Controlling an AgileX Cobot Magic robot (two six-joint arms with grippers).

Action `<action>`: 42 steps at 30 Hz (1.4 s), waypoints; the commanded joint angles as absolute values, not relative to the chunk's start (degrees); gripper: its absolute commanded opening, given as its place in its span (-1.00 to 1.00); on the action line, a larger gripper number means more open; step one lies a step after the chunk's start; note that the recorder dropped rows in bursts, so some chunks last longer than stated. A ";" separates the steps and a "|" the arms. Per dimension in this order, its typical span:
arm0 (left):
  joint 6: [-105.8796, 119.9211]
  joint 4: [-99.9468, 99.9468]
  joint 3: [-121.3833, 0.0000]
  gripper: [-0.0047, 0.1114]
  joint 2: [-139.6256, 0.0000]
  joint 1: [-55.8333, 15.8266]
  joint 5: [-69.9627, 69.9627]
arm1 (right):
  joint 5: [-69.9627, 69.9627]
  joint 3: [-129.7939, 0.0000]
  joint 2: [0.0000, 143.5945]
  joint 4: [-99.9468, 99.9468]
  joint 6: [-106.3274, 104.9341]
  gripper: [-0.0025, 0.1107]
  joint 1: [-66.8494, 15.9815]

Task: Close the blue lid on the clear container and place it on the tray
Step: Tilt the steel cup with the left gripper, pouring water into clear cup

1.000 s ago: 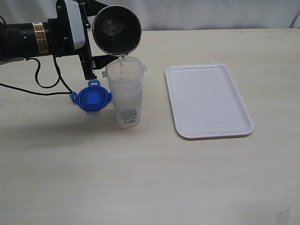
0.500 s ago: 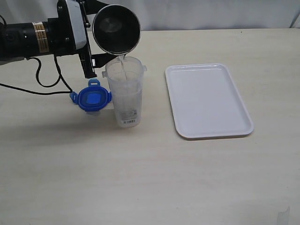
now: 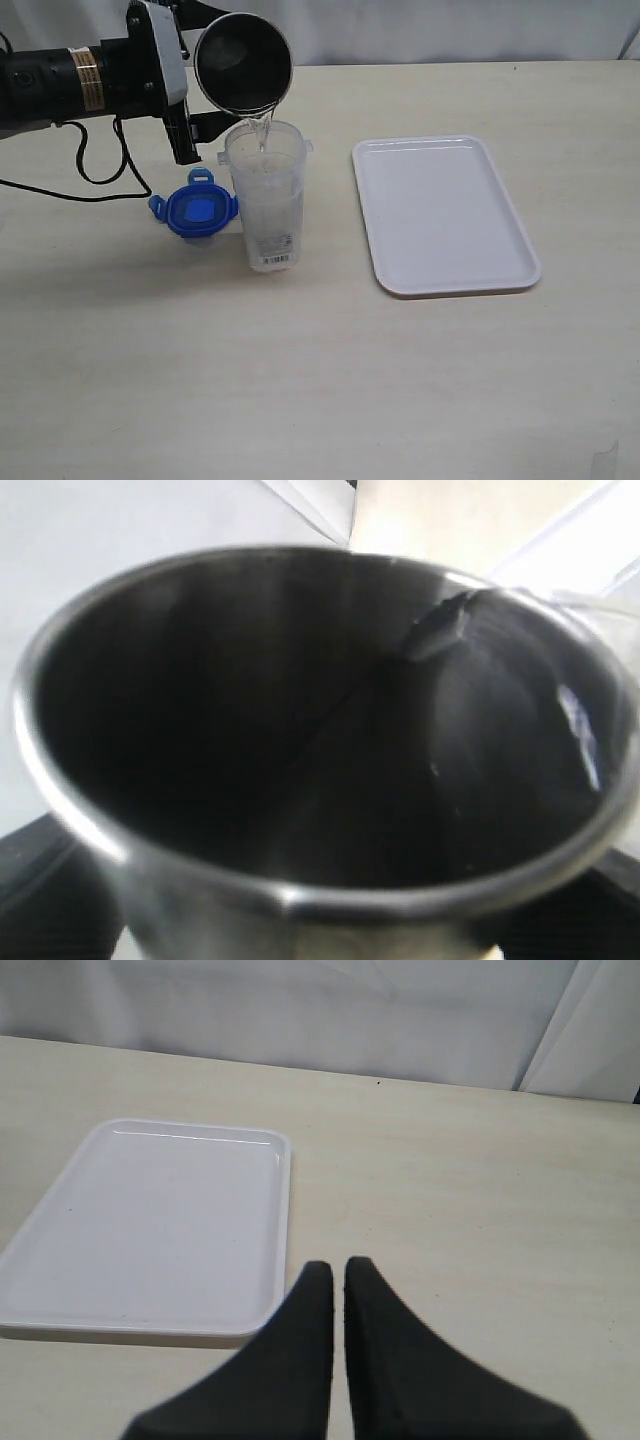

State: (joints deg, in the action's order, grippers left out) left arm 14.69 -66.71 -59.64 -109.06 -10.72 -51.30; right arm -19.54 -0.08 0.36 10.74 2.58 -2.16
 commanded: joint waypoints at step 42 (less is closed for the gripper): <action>17.94 -65.52 -60.23 -0.92 -107.98 -10.67 -52.64 | -19.68 0.00 0.00 11.19 2.53 -0.88 -2.11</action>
